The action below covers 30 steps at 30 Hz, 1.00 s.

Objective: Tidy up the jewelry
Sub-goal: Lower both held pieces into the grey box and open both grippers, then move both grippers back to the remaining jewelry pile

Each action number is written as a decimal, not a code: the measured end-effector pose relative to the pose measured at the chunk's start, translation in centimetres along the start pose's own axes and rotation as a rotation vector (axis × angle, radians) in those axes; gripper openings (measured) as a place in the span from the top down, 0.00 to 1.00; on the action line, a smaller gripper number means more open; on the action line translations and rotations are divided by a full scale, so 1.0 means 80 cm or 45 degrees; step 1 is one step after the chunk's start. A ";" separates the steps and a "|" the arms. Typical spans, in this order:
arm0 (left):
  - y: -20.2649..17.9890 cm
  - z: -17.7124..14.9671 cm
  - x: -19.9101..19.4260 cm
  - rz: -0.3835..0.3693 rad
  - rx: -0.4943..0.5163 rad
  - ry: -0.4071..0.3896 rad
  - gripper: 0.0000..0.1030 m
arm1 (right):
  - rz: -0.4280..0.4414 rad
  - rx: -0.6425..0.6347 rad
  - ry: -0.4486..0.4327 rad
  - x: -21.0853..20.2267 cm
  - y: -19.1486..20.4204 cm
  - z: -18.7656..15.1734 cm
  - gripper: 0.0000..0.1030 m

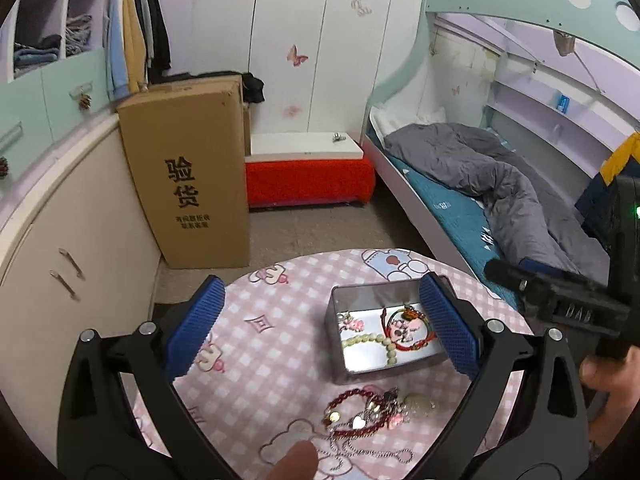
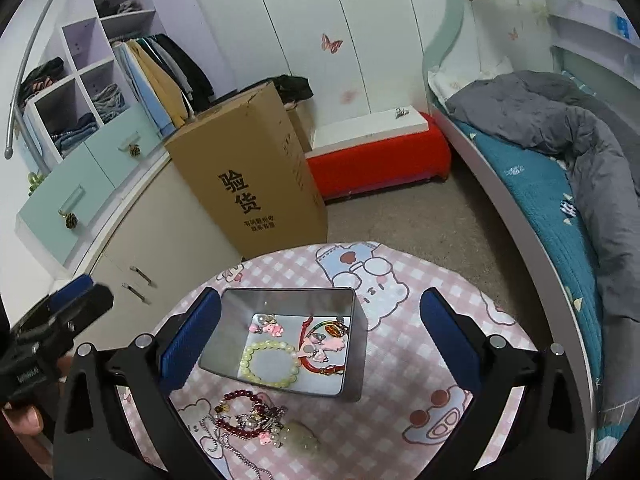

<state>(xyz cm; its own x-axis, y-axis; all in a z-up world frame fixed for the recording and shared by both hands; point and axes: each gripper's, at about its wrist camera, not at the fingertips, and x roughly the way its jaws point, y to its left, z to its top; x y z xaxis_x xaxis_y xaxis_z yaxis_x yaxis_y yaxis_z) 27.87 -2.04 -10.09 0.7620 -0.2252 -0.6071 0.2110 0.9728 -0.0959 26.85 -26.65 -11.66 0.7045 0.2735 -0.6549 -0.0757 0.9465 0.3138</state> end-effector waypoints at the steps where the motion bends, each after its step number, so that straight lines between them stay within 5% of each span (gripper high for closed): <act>1: 0.002 -0.002 -0.007 0.004 -0.001 -0.012 0.07 | 0.000 -0.007 -0.014 -0.007 0.003 0.000 0.07; 18: 0.016 -0.060 -0.111 0.108 -0.005 -0.157 0.06 | -0.022 -0.108 -0.250 -0.141 0.039 -0.049 0.07; 30: 0.033 -0.124 -0.098 0.072 -0.059 -0.037 0.06 | -0.094 -0.106 -0.106 -0.125 0.024 -0.132 0.07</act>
<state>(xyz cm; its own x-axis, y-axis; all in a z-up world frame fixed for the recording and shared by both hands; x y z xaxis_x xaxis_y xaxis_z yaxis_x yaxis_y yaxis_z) 16.37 2.86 -13.44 0.7894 -0.1706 -0.5897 0.1389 0.9853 -0.0990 12.20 -25.78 -11.76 0.7662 0.1909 -0.6136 -0.0775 0.9753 0.2067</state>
